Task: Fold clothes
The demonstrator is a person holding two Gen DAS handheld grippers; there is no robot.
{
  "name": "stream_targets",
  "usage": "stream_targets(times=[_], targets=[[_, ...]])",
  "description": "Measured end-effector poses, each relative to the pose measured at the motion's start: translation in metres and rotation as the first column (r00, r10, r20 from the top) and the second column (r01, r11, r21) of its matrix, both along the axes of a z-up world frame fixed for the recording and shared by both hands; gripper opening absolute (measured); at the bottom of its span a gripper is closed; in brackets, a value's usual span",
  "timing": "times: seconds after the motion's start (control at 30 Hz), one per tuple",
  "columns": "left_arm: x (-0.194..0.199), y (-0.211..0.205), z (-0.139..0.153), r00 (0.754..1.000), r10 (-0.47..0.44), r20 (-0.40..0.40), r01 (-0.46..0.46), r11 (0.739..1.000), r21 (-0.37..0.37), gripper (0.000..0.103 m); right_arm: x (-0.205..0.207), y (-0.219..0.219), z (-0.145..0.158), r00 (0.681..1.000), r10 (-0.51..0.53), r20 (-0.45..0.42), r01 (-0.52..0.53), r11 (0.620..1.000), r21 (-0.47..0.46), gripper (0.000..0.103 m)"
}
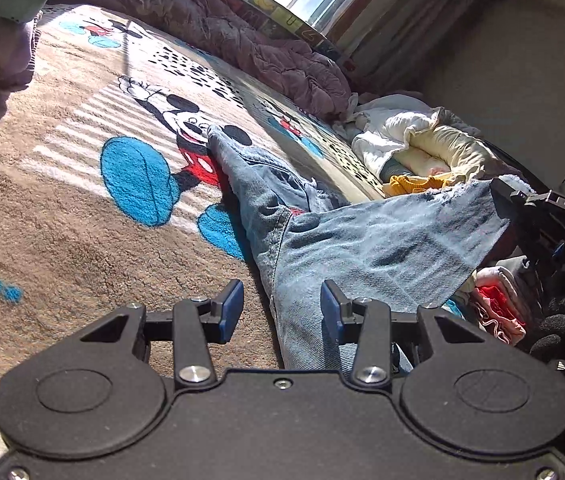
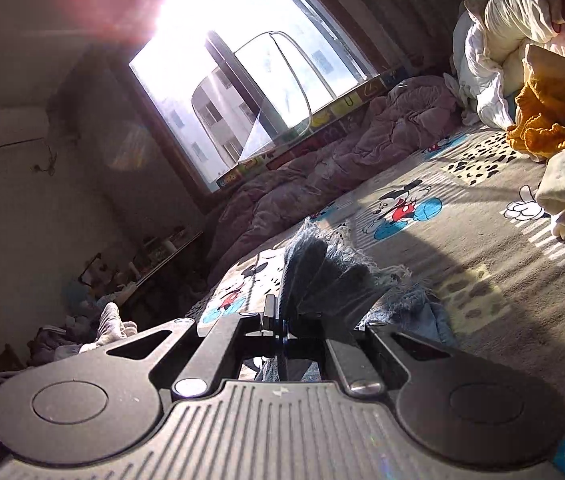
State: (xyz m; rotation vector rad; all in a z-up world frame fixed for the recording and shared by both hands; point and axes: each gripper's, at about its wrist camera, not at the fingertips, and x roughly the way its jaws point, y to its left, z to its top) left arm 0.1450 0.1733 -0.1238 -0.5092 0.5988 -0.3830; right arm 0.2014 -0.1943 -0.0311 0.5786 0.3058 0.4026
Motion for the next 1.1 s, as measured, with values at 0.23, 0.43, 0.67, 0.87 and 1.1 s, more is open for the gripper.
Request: stream_targets(times=[0.23, 0.43, 0.67, 0.87, 1.1], targets=[[-0.001, -0.026, 0.001, 0.991, -0.132, 0.024, 0.13, 0.99, 0.058, 0.04, -0.003, -0.038, -0.01, 0.998, -0.061, -0.019, 0.061, 0.998, -0.014, 0.004], [-0.008, -0.058, -0.004, 0.955, -0.295, 0.035, 0.287, 0.946, 0.151, 0.04, -0.013, -0.068, -0.044, 0.989, -0.116, -0.088, 0.114, 0.993, -0.032, 0.004], [-0.005, -0.078, -0.021, 0.914, -0.401, -0.058, 0.404, 0.886, 0.227, 0.043, -0.025, -0.094, -0.083, 0.971, -0.171, -0.164, 0.171, 0.985, -0.014, 0.004], [-0.009, -0.056, -0.007, 0.932, -0.363, 0.009, 0.357, 0.919, 0.167, 0.045, -0.036, -0.1, -0.111, 0.963, -0.17, -0.208, 0.171, 0.985, -0.01, 0.004], [0.011, -0.032, -0.001, 0.996, -0.062, 0.066, 0.054, 0.993, 0.105, 0.05, -0.045, -0.109, -0.139, 0.973, -0.119, -0.196, 0.138, 0.987, 0.086, 0.004]])
